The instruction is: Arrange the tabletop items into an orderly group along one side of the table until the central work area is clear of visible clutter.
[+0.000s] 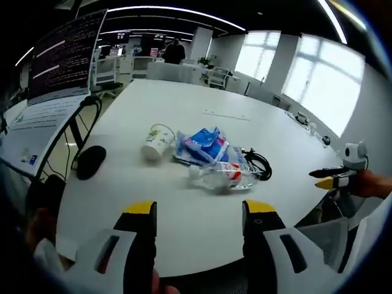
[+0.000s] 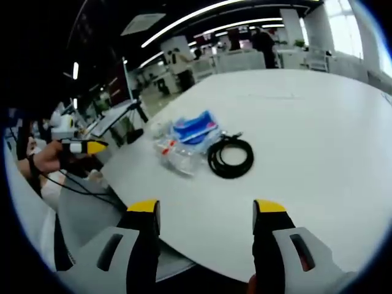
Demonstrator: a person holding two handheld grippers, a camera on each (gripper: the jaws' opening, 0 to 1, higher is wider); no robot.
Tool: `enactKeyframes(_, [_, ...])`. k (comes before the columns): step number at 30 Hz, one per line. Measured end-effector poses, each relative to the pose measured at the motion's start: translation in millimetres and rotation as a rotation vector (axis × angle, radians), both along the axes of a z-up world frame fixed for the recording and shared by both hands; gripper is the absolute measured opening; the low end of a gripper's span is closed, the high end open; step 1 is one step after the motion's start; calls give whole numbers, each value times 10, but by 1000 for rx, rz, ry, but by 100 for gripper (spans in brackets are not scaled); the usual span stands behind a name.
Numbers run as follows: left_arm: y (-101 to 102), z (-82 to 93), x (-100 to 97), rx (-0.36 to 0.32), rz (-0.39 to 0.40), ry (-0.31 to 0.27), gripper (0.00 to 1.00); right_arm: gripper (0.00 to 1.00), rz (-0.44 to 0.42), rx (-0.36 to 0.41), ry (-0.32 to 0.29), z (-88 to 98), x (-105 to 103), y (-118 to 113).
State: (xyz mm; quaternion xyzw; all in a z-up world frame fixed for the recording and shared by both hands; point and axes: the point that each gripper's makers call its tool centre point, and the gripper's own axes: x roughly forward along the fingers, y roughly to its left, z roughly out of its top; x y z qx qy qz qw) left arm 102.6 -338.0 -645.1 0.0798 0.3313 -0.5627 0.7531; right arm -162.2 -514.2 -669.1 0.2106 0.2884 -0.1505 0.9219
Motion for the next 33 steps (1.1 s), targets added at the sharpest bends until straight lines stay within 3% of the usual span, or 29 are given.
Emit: enactKeyframes(33, [-93, 6, 69, -37, 63, 64, 55, 58, -3, 4, 11, -43, 49, -52])
